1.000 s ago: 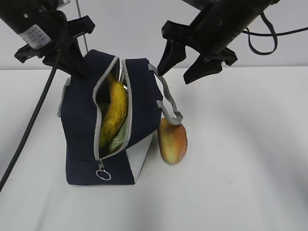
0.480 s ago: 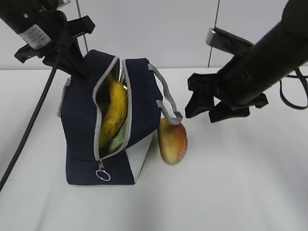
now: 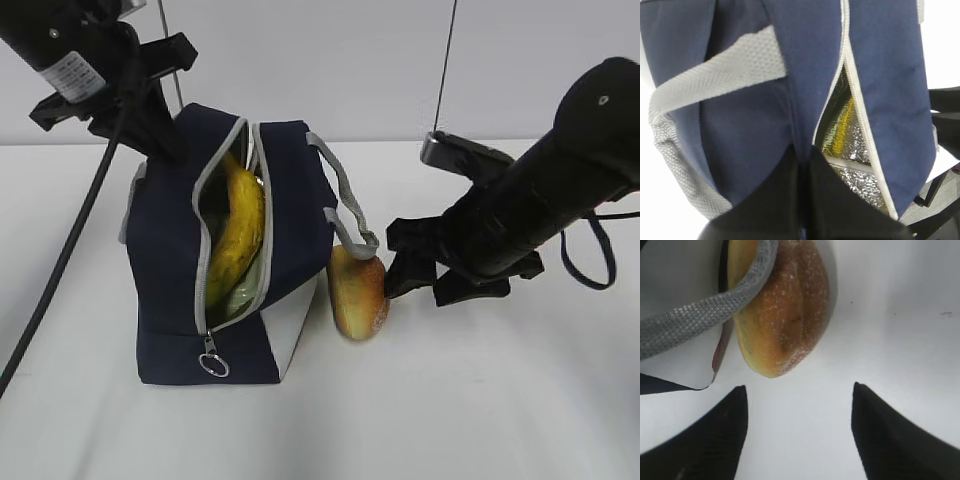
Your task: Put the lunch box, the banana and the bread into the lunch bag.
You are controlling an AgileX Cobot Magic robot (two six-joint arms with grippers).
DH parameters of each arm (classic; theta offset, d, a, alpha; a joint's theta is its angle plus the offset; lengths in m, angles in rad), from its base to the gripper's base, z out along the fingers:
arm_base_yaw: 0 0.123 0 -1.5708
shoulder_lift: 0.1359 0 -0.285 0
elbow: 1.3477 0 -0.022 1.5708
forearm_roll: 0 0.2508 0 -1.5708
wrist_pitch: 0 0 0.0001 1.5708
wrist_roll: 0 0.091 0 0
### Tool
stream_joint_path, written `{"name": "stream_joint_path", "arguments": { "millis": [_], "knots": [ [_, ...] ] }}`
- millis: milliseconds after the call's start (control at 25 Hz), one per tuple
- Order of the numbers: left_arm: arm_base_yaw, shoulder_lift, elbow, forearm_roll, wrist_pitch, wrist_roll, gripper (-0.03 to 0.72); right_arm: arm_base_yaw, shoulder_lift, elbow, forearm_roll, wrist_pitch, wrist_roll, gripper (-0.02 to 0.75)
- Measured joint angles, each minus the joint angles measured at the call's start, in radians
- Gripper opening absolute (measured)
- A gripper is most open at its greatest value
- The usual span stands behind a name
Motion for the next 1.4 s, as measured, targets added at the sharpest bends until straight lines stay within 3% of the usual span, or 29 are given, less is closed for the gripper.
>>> {"name": "stream_joint_path", "arguments": {
  "millis": [200, 320, 1040, 1240, 1400],
  "knots": [
    [0.0, 0.0, 0.0, 0.0, 0.0, 0.0, -0.002, 0.0, 0.057, 0.002, 0.195, -0.004, -0.193, 0.641],
    [0.0, 0.0, 0.0, 0.0, 0.0, 0.0, -0.002, 0.0, 0.084, -0.003, 0.242, -0.021, -0.228, 0.655],
    [0.0, 0.0, 0.0, 0.0, 0.0, 0.001, -0.002, 0.0, 0.314, -0.232, 0.257, 0.012, -0.259, 0.652],
    [0.0, 0.0, 0.0, 0.001, 0.0, 0.001, -0.002, 0.0, 0.324, -0.246, 0.249, 0.03, -0.259, 0.554],
    [0.0, 0.0, 0.0, 0.001, 0.0, 0.001, -0.002, 0.0, 0.324, -0.248, 0.221, 0.032, -0.253, 0.523]
  ]
}}
